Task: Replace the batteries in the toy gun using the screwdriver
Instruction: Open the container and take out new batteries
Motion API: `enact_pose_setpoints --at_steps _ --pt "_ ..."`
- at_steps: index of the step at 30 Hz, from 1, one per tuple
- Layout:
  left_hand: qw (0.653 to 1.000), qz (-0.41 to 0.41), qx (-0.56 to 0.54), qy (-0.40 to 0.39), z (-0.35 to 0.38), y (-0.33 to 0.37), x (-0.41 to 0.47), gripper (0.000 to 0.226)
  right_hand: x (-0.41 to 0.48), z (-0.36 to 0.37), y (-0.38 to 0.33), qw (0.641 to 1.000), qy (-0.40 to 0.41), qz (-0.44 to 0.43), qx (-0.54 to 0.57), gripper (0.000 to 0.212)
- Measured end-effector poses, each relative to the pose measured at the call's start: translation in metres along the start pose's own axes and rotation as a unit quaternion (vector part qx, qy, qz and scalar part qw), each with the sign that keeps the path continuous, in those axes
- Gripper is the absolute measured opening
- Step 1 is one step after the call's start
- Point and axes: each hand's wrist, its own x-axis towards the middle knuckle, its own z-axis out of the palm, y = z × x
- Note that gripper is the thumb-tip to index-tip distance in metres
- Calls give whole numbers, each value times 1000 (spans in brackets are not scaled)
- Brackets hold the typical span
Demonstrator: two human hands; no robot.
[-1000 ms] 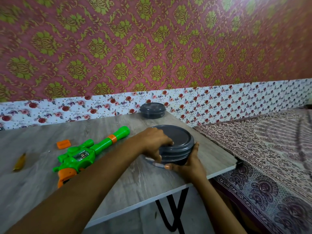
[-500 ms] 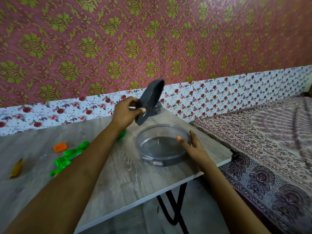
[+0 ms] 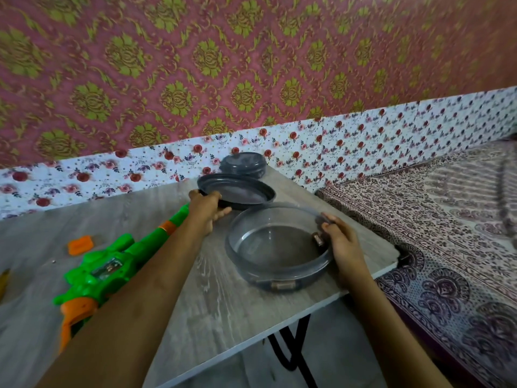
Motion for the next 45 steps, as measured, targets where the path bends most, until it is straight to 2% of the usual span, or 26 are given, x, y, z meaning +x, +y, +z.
enact_pose_setpoints --at_steps 8,14,15,16,18,19,20,22,23,24,26,27,29,32,33,34,38,41,45 --pt "999 -35 24 -4 1 -18 13 41 5 0 5 1000 9 -18 2 30" --pt "988 -38 147 -4 -5 -23 5 40 3 -1 2 1000 0 -21 -4 30" --pt "977 -29 210 -7 -9 -20 4 38 1 0 1 1000 -1 -17 -2 30" --pt "949 -4 316 -10 -12 -15 3 34 0 0 0 1000 -3 -12 2 30" --pt "850 96 518 -13 -17 2 -10 22 -4 1 -4 1000 -6 -2 8 30" --pt "812 150 563 -33 -15 11 -21 18 -6 1 -6 1000 -6 -1 1 30" --pt "794 187 575 -72 -13 21 -34 15 -8 1 -7 1000 -1 -11 -23 32" --pt "761 216 578 -199 -2 39 -63 15 -10 -2 -11 989 24 -81 -122 34" --pt "732 208 590 -272 2 44 -77 18 -12 -4 -14 972 33 -136 -190 33" --pt "686 197 618 -331 9 46 -87 21 -11 -5 -20 946 35 -194 -257 33" --pt "591 167 684 -395 25 38 -99 25 -11 -3 -38 881 -9 -275 -385 32" --pt "557 148 710 -404 33 30 -102 27 -11 2 -48 843 -50 -281 -456 33" --pt "517 109 747 -404 46 15 -105 32 -11 15 -61 740 -124 -241 -616 39" --pt "483 86 779 -390 55 6 -107 41 -16 35 -64 586 -166 -177 -773 38" --pt "477 83 785 -387 55 5 -106 40 -16 40 -61 546 -169 -170 -803 36" --pt "472 81 789 -385 56 6 -105 36 -14 43 -59 522 -166 -165 -820 35" --pt "461 77 793 -391 52 6 -102 23 -11 49 -52 503 -145 -157 -837 30" --pt "468 82 789 -389 50 5 -101 27 -11 48 -47 516 -119 -165 -832 29" --pt "473 89 789 -382 50 7 -108 30 -11 47 -49 528 -127 -162 -824 28"
